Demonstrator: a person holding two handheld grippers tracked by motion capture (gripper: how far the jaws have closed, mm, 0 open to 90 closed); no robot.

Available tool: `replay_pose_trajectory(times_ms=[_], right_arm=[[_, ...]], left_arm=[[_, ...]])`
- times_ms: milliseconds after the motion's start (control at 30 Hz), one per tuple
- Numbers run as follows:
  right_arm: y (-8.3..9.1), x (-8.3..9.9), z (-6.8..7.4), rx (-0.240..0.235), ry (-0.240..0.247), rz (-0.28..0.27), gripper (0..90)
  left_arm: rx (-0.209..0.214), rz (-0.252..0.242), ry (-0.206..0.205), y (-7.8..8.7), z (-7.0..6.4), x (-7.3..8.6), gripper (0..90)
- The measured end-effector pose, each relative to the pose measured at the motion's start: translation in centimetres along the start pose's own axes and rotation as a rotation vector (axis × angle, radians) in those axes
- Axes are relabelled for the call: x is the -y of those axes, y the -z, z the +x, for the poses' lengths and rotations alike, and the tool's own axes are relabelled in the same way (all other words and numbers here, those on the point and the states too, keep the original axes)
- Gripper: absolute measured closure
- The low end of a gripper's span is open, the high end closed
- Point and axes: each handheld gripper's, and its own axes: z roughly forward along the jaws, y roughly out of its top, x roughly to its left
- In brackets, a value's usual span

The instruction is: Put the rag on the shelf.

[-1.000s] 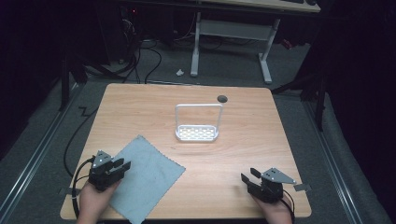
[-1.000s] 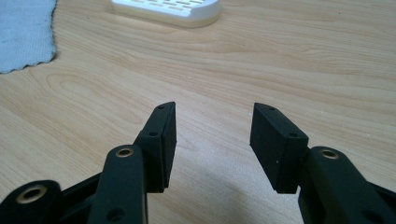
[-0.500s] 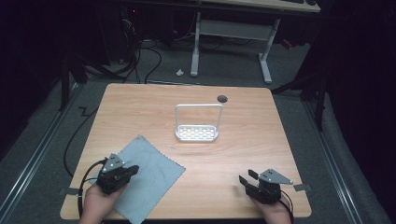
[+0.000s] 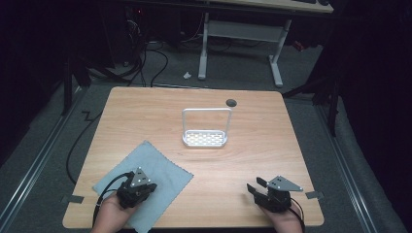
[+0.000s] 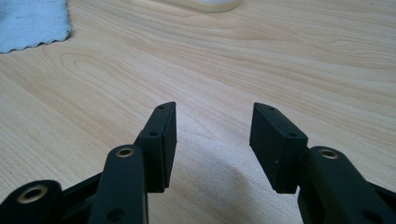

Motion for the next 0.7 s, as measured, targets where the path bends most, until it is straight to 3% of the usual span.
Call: replay_pose_trajectory(times_ms=[267, 333, 367, 467, 500, 600, 700], right_arm=[[-0.5, 0.0, 0.2, -0.013, 0.018, 0.008, 55.9], [-0.5, 0.0, 0.2, -0.012, 0.018, 0.009, 56.0], [-0.4, 0.1, 0.3, -0.013, 0.012, 0.009, 56.2], [-0.4, 0.2, 0.3, -0.012, 0.012, 0.011, 56.3], [-0.4, 0.2, 0.2, -0.01, 0.011, 0.009, 56.4], [-0.3, 0.2, 0.2, -0.009, 0.005, 0.007, 56.6], [-0.4, 0.2, 0.2, -0.019, 0.013, 0.004, 57.8]], left_arm=[[0.022, -0.005, -0.056, -3.5, -3.1, -3.8, 89.4], [0.04, -0.018, -0.057, -4.4, -4.0, -4.7, 89.3], [0.072, -0.037, -0.042, -5.3, -4.6, -5.4, 89.2], [0.085, -0.045, -0.034, -5.9, -5.2, -5.9, 88.7], [0.092, -0.051, -0.024, -6.0, -5.3, -6.2, 83.5], [0.1, -0.066, -0.007, -5.3, -4.8, -6.1, 82.1], [0.071, -0.092, 0.014, -3.1, -3.5, -5.5, 80.9]])
